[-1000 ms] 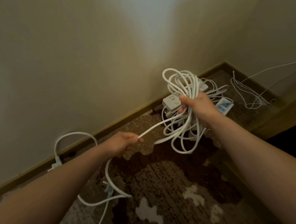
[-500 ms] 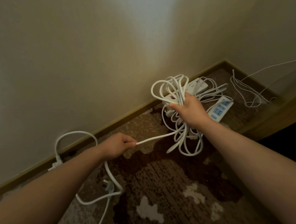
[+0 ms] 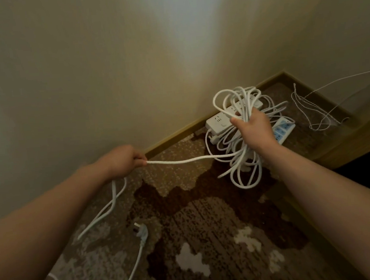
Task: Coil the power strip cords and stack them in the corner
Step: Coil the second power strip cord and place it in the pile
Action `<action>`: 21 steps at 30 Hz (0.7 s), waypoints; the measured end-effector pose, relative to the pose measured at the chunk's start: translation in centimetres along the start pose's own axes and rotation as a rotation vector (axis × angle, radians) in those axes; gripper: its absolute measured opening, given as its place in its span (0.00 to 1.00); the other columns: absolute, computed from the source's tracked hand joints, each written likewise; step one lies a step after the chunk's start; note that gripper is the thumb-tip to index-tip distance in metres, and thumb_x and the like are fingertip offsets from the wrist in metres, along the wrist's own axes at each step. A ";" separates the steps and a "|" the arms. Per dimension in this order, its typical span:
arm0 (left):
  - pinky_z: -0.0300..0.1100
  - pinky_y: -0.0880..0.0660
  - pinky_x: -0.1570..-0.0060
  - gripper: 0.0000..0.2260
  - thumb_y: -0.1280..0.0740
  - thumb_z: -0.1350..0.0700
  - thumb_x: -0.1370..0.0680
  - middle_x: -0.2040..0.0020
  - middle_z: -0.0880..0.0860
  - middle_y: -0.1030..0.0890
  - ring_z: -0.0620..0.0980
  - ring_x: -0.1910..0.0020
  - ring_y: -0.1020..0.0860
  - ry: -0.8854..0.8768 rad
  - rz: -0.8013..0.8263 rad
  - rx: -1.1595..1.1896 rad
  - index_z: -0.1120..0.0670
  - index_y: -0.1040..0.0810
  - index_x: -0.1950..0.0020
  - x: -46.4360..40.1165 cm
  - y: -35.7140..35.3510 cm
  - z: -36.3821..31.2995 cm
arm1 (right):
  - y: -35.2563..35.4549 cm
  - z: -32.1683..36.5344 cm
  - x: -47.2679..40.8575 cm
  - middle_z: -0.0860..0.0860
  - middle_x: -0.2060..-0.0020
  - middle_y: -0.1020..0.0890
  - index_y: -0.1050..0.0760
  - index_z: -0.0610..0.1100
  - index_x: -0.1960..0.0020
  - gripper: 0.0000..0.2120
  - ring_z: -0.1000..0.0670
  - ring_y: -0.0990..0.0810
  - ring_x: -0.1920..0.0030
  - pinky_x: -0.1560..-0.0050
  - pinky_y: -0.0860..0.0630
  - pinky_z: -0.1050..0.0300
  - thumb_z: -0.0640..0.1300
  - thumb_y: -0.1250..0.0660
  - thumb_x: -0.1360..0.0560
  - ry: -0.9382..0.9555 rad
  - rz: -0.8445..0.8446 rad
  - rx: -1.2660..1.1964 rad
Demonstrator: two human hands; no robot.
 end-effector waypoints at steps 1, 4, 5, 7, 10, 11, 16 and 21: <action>0.38 0.30 0.58 0.09 0.35 0.53 0.22 0.52 0.52 0.17 0.48 0.57 0.22 -0.041 0.018 -0.087 0.53 0.18 0.45 -0.1 -0.1 -0.6 | -0.1 0.3 0.0 0.53 0.54 0.18 0.23 0.49 0.44 0.13 0.52 0.20 0.54 0.56 0.25 0.54 0.53 0.29 0.25 0.014 -0.008 -0.009; 0.43 0.28 0.55 0.08 0.36 0.50 0.22 0.50 0.52 0.17 0.52 0.52 0.21 -0.209 0.128 -0.313 0.49 0.19 0.47 -0.1 -1.8 -2.9 | 0.0 1.6 -0.4 0.55 0.57 0.20 0.24 0.50 0.47 0.12 0.58 0.22 0.57 0.61 0.28 0.60 0.54 0.29 0.25 0.043 -0.057 -0.045; 0.42 0.29 0.57 0.08 0.37 0.50 0.22 0.51 0.51 0.17 0.52 0.52 0.21 -0.257 0.161 -0.375 0.49 0.20 0.47 0.0 -2.7 -3.7 | 0.1 2.0 -0.6 0.56 0.58 0.20 0.25 0.50 0.47 0.11 0.59 0.22 0.58 0.62 0.29 0.61 0.54 0.29 0.25 0.051 -0.074 -0.049; 0.41 0.32 0.61 0.09 0.37 0.49 0.22 0.52 0.51 0.18 0.52 0.52 0.21 -0.302 0.221 -0.447 0.47 0.20 0.45 0.2 -4.8 -4.9 | 0.3 2.5 -0.9 0.57 0.59 0.22 0.26 0.50 0.48 0.10 0.57 0.23 0.58 0.61 0.29 0.59 0.53 0.29 0.25 0.072 -0.092 -0.022; 0.42 0.33 0.61 0.10 0.38 0.48 0.22 0.51 0.50 0.19 0.52 0.52 0.21 -0.272 0.269 -0.455 0.46 0.21 0.44 0.1 -6.3 -5.0 | 0.7 2.4 -1.3 0.54 0.59 0.23 0.27 0.49 0.49 0.11 0.50 0.22 0.57 0.58 0.27 0.53 0.53 0.30 0.24 0.078 -0.087 0.093; 0.42 0.31 0.61 0.10 0.38 0.47 0.22 0.51 0.51 0.18 0.52 0.52 0.21 -0.253 0.255 -0.439 0.46 0.21 0.44 -0.1 -6.1 -4.5 | 0.9 2.3 -1.4 0.52 0.59 0.23 0.27 0.47 0.49 0.12 0.48 0.22 0.57 0.58 0.26 0.52 0.54 0.30 0.24 0.074 -0.088 0.132; 0.41 0.29 0.52 0.10 0.38 0.53 0.20 0.47 0.52 0.17 0.52 0.48 0.21 -0.114 0.149 -0.159 0.51 0.20 0.42 -0.2 -3.8 -0.9 | 1.6 1.8 -1.9 0.43 0.51 0.20 0.25 0.40 0.43 0.19 0.42 0.21 0.50 0.56 0.29 0.52 0.54 0.32 0.23 0.069 -0.151 0.251; 0.39 0.32 0.51 0.13 0.38 0.57 0.20 0.40 0.57 0.20 0.53 0.44 0.22 0.047 0.139 0.023 0.56 0.23 0.37 0.7 -2.6 3.0 | 1.3 2.0 -1.9 0.40 0.49 0.19 0.25 0.38 0.42 0.20 0.38 0.21 0.48 0.56 0.31 0.53 0.54 0.33 0.22 0.137 -0.149 0.364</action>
Point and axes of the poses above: each hand's wrist, its own x-axis away from the middle knuckle, its own y-axis out of the back of the hand, z = x × y, the point moved 3 cm from there along -x, towards the middle knuckle
